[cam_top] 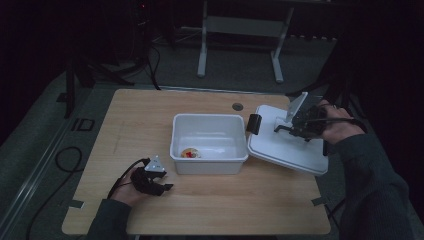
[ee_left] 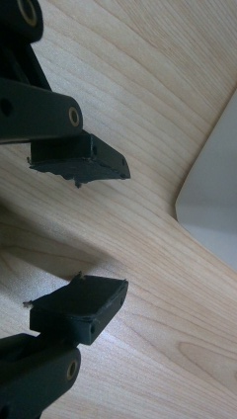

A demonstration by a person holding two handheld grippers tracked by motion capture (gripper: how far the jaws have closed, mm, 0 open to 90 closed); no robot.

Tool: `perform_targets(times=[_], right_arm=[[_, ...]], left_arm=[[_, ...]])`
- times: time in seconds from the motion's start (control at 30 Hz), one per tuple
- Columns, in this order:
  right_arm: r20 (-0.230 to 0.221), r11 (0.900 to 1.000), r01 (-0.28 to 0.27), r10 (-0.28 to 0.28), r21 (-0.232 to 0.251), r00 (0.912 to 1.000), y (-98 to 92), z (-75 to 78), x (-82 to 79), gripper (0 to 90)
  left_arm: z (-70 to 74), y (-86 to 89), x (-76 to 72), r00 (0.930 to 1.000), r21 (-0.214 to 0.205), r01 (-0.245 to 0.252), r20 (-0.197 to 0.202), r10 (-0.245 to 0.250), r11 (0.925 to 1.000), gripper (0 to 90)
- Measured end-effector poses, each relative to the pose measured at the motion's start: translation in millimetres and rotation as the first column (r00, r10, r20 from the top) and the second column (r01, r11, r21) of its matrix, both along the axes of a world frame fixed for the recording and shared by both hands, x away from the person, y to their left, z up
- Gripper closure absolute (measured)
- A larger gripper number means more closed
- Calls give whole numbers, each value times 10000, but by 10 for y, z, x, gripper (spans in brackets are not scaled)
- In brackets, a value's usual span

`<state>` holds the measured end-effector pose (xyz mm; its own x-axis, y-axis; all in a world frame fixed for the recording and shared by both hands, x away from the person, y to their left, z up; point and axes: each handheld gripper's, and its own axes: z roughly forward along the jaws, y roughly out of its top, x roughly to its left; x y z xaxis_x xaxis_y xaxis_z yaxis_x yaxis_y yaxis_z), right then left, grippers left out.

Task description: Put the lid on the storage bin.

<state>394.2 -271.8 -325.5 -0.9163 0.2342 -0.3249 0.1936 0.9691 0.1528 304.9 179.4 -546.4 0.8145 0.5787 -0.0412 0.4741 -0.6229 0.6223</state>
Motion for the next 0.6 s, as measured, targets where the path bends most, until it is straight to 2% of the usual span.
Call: perform_targets(times=[0.6], right_arm=[[10,9988,-439,439,228,9990,232,-1,40,844]], left_arm=[[-1,0,-1,10000,-6,-1,5,1,10000,432]])
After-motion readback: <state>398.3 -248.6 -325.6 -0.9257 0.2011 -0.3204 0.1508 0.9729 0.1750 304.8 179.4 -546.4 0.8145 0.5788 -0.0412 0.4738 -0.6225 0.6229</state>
